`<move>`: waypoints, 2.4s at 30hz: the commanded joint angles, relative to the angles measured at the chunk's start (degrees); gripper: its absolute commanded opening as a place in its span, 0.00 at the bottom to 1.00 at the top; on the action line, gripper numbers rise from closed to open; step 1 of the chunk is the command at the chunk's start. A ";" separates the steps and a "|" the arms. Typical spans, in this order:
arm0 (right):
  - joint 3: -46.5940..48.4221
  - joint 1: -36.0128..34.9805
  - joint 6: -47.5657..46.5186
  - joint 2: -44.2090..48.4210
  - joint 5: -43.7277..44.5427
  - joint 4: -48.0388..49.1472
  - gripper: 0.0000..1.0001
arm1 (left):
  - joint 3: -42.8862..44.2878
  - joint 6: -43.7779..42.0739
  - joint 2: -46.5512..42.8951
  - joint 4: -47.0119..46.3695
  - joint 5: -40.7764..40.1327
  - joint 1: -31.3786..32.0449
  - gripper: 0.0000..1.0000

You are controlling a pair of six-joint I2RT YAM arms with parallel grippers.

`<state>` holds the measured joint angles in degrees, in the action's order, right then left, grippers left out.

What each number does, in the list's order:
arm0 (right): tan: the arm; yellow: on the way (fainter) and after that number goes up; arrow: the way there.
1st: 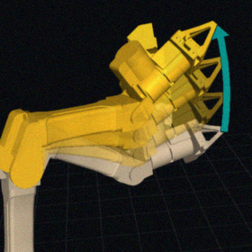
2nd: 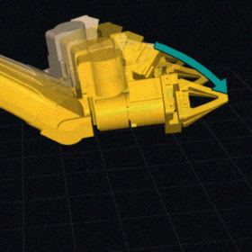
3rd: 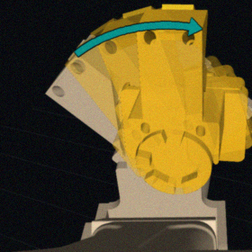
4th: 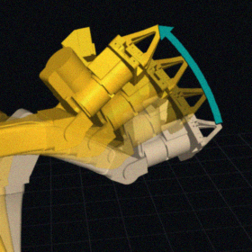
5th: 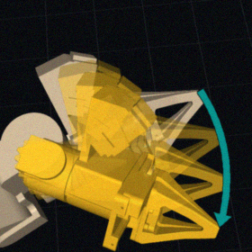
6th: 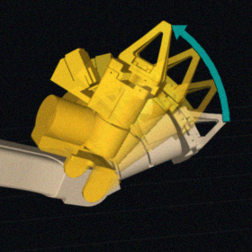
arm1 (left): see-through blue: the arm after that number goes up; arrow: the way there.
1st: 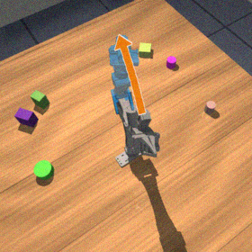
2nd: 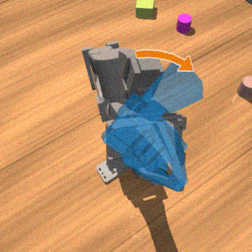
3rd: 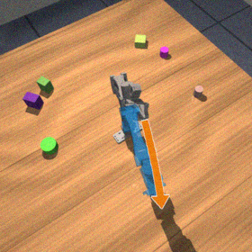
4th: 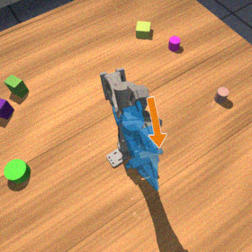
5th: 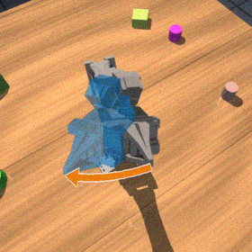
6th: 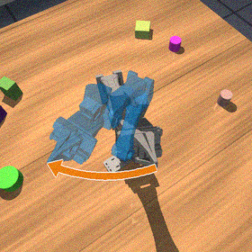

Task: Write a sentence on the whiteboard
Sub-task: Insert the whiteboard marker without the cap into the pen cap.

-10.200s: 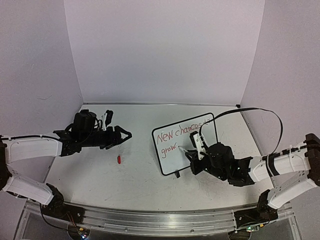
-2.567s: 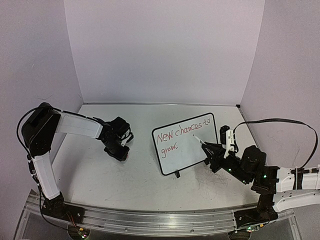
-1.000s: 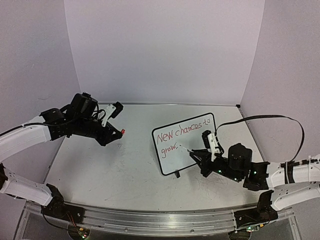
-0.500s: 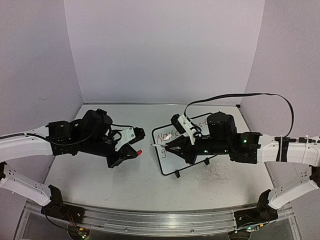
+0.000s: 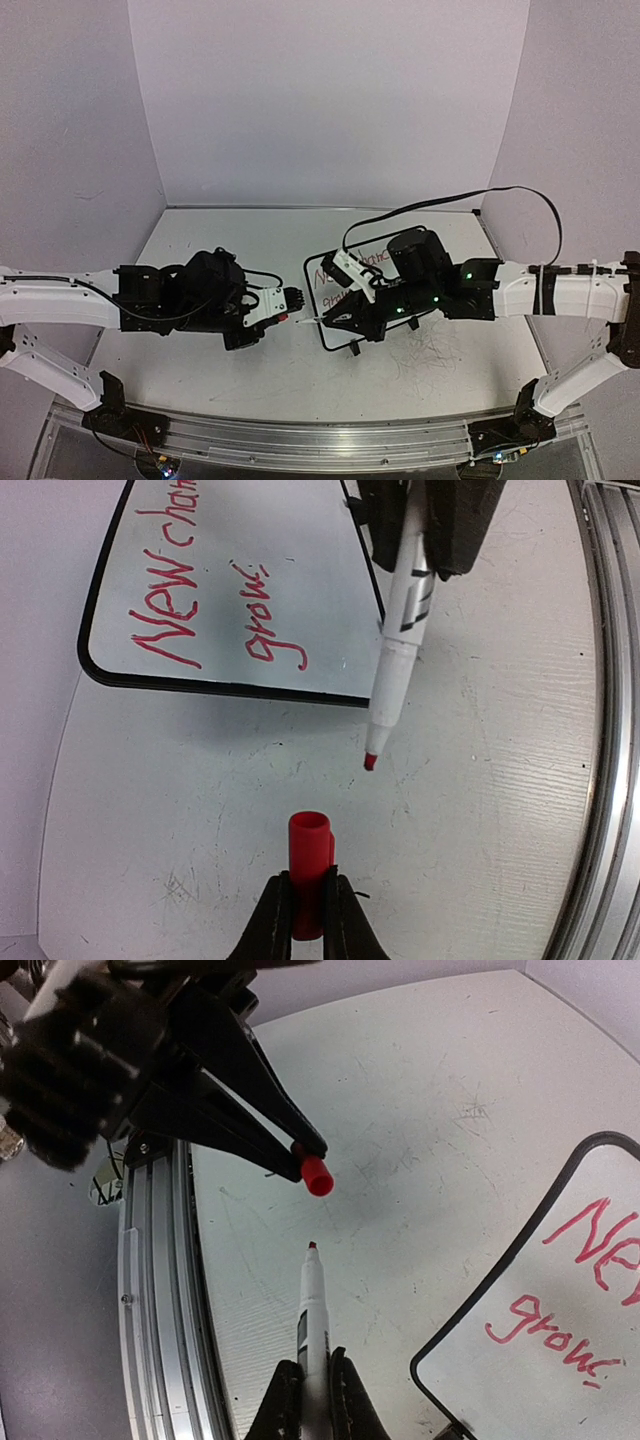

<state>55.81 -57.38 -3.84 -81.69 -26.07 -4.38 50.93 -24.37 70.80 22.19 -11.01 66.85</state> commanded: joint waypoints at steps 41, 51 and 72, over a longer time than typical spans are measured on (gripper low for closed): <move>4.03 3.22 -0.21 -4.04 -10.31 1.80 0.00 | -0.28 -1.83 1.72 -5.68 -3.67 5.03 0.00; 4.50 3.25 -0.13 -5.18 -11.98 2.32 0.00 | 0.11 -2.57 1.80 -6.71 -4.17 5.65 0.00; 3.08 3.52 1.32 -4.25 -14.06 3.88 0.00 | 0.02 -3.67 1.54 -6.92 -6.01 5.83 0.00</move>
<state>57.76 -53.87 -3.04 -86.08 -38.23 -3.31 49.71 -27.29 72.93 17.51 -15.81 72.44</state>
